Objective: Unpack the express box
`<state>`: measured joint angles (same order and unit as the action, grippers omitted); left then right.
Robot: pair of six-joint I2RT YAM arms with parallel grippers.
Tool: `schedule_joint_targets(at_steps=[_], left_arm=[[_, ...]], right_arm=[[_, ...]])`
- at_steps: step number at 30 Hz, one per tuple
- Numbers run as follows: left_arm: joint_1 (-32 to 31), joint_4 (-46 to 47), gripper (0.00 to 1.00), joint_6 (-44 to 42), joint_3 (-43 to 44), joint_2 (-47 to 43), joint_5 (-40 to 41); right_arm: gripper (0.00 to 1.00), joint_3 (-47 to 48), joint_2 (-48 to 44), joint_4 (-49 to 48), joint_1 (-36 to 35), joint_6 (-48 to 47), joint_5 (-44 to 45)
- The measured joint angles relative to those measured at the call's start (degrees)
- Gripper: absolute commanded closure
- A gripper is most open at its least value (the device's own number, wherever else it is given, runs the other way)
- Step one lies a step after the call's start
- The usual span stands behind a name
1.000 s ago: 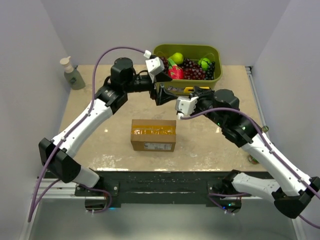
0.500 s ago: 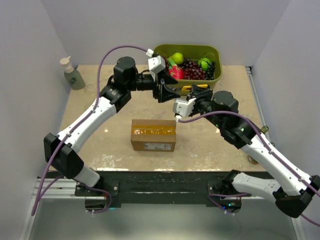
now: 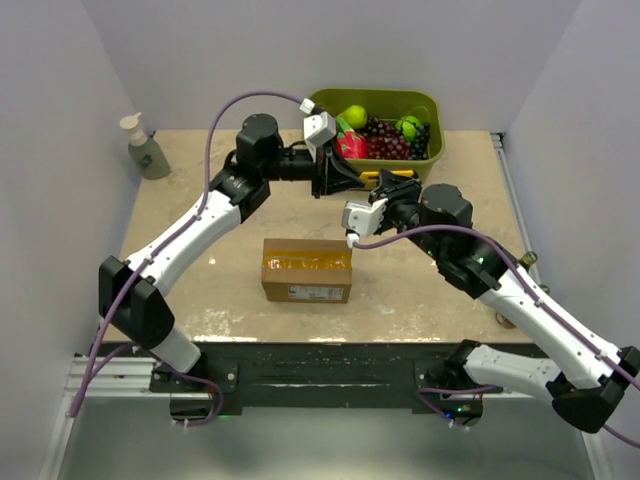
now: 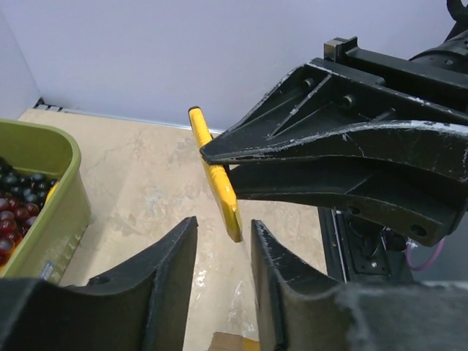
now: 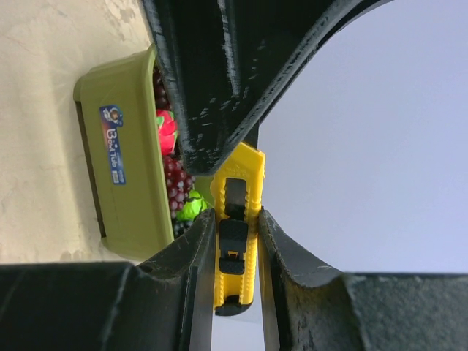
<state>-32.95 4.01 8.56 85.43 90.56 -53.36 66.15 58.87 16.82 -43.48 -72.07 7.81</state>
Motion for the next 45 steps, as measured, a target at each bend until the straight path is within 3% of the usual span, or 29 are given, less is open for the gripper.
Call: schedule_joint_targets(at_steps=[1, 5, 7, 8, 9, 15, 20, 23, 26, 30, 34, 41, 45], left_arm=[[-0.09, 0.13, 1.00, 0.46, 0.00, 0.11, -0.07], [-0.11, 0.50, 1.00, 0.44, 0.00, 0.20, 1.14], [-0.13, 0.59, 1.00, 0.22, 0.00, 0.20, 1.33], [-0.13, 0.52, 1.00, -0.04, 0.00, 0.17, 1.36], [-0.13, 0.39, 1.00, -0.35, -0.02, 0.09, 1.38], [0.90, -2.19, 1.00, -4.07, -2.32, -3.02, 1.09], [4.35, -6.73, 1.00, -11.72, -6.60, -7.82, -0.33], [4.59, -11.91, 1.00, -18.32, -6.56, -8.68, -2.86], [4.55, -17.88, 1.00, -23.21, -6.56, -9.18, -5.75], [5.03, -21.70, 1.00, -25.24, -6.58, -10.51, -8.83], [7.15, -21.73, 1.00, -24.20, -6.56, -12.22, -12.94], [10.08, -20.17, 1.00, -19.69, -7.13, -14.08, -17.57], [10.78, -11.82, 1.00, -11.39, -11.96, -16.28, -19.45]], right_arm=[[0.94, -0.13, 0.00, -0.09, -0.07, -0.04, 0.26], [0.94, -0.31, -0.02, -0.61, -0.28, -0.09, 1.25], [0.86, -0.31, -0.04, -0.55, -0.42, 0.13, 1.53], [0.38, -0.31, -0.07, -0.52, -0.42, 0.35, 1.53], [0.01, -0.33, -0.07, -0.55, -0.48, 0.59, 1.53], [0.01, 1.53, 0.31, 3.54, -1.11, 10.78, 0.52], [0.01, 22.56, 4.48, 21.35, -0.61, 26.67, -9.68], [0.01, 36.22, 7.76, 27.41, -0.26, 35.19, -18.60], [0.01, 42.23, 9.90, 28.57, 0.76, 41.03, -27.30], [0.03, 37.86, 10.21, 25.22, 5.90, 47.89, -40.52], [0.18, 26.60, 11.32, 17.44, 13.86, 57.86, -52.33], [0.20, 23.56, 19.76, 10.10, 15.58, 65.75, -61.99], [0.32, 22.53, 18.88, 4.39, 15.58, 69.81, -65.37]])
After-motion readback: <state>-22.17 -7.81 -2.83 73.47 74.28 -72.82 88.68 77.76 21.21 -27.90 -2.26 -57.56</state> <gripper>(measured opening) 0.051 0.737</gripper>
